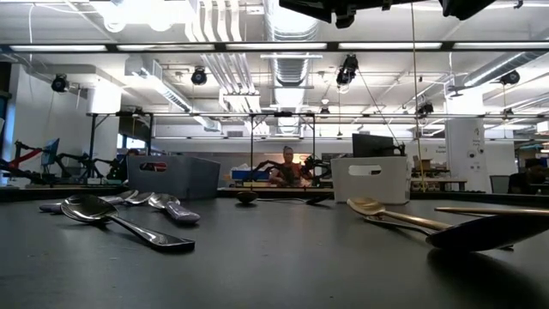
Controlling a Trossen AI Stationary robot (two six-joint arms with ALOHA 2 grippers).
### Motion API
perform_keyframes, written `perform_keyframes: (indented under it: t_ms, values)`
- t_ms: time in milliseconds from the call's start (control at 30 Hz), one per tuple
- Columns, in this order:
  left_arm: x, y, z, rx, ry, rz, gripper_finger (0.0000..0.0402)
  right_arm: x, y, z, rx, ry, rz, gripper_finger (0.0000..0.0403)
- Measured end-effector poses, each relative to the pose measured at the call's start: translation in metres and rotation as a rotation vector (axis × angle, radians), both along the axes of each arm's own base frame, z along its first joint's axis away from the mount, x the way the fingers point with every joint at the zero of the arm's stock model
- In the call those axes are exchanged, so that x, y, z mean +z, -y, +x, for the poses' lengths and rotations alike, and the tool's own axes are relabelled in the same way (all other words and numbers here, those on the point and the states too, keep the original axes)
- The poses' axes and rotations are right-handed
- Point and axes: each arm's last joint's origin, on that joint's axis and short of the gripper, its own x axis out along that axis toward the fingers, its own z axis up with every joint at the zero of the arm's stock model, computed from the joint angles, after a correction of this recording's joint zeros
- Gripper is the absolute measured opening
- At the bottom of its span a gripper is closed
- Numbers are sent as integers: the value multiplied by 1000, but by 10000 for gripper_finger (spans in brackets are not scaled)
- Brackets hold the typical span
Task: Sort silverware by color (type)
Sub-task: Put the purple spoon into the transparent bin
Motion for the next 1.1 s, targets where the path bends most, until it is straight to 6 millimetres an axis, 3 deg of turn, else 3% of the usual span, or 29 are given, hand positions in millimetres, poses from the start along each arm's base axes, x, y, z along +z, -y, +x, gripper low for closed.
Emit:
perform_keyframes:
  t_ms: [1100]
  values:
    - [-8,4,3,17,-17,19,48,0,0,0,1,-2,5,203]
